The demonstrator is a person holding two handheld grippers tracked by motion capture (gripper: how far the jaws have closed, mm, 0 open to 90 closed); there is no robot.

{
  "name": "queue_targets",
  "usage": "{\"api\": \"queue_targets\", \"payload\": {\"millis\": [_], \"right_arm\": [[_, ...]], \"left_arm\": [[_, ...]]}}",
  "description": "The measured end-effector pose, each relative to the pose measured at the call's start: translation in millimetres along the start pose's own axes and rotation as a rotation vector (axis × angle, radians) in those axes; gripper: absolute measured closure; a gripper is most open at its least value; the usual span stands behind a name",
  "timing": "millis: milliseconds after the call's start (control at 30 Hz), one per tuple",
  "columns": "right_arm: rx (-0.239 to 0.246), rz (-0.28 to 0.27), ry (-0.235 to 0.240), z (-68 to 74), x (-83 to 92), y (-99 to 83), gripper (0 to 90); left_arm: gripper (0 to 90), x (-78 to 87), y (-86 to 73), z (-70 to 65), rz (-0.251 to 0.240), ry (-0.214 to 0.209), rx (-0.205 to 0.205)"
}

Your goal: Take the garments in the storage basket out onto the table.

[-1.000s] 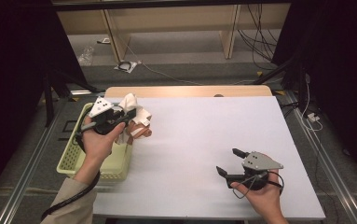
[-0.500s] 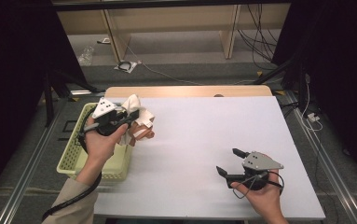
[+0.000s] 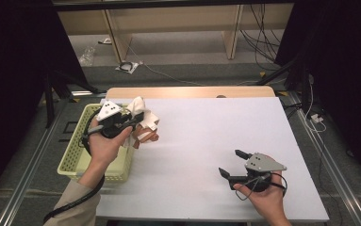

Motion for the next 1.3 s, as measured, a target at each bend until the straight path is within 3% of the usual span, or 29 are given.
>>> {"api": "queue_targets", "payload": {"millis": [1300], "right_arm": [[0.001, 0.008, -0.002, -0.4, 0.2, -0.4, 16.5]], "left_arm": [[75.9, -7.3, -2.1, -19.0, 0.012, -0.037, -0.031]]}}
Point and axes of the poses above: each handheld gripper's, and its own axes: x roughly backward along the jaws, y roughly out of its top, z roughly to its left, the point moved 6 cm from there along -x, roughly forward along the jaws, and after that the axes turned 7 degrees about -y, right-handed, at the moved point
